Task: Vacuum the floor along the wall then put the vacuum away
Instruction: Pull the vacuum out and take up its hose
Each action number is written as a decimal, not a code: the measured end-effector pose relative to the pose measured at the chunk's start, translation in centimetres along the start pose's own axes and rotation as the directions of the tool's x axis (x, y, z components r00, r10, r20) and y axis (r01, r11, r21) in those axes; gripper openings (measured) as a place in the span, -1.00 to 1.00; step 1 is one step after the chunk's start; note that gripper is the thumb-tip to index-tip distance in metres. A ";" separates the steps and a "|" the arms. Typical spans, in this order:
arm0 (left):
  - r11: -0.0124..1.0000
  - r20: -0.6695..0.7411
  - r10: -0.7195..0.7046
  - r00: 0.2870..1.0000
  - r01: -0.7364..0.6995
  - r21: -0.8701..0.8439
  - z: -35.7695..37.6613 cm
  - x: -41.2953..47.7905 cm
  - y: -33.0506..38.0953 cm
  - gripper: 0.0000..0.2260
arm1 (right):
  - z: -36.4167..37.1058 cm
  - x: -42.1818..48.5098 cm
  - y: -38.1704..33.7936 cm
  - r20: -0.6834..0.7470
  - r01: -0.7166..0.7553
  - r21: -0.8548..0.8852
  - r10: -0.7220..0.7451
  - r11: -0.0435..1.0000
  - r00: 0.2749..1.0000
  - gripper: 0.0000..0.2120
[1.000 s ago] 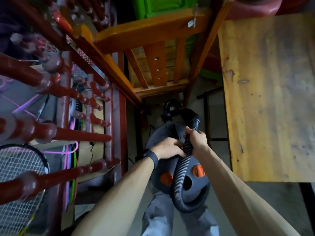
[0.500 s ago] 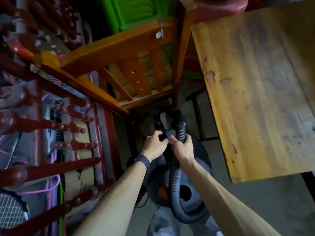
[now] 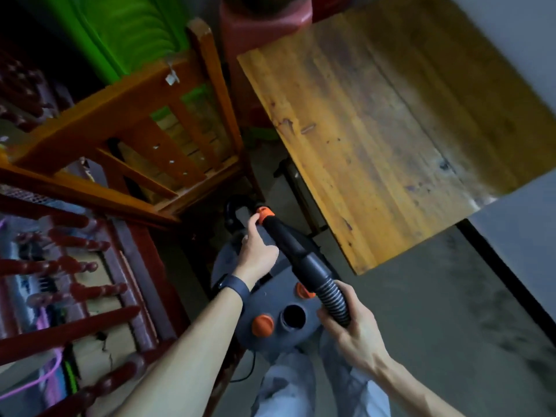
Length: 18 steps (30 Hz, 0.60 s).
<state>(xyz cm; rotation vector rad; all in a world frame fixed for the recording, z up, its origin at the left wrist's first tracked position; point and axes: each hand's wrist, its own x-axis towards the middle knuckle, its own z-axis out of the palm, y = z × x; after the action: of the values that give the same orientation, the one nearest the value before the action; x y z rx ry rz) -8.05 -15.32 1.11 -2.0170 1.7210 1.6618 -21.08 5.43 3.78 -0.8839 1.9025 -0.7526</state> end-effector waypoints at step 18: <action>0.784 0.055 0.078 0.995 -0.096 0.613 7.2 -5.4 -6.7 -0.21 | -4.0 -5.8 5.1 -0.216 -0.022 0.272 0.083 0.962 0.973 -0.61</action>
<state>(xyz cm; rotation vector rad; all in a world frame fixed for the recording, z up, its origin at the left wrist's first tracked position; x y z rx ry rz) -7.23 -4.60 -2.15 -1.6065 2.0191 0.9276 -23.95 13.57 4.19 -0.5959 1.9516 -1.0878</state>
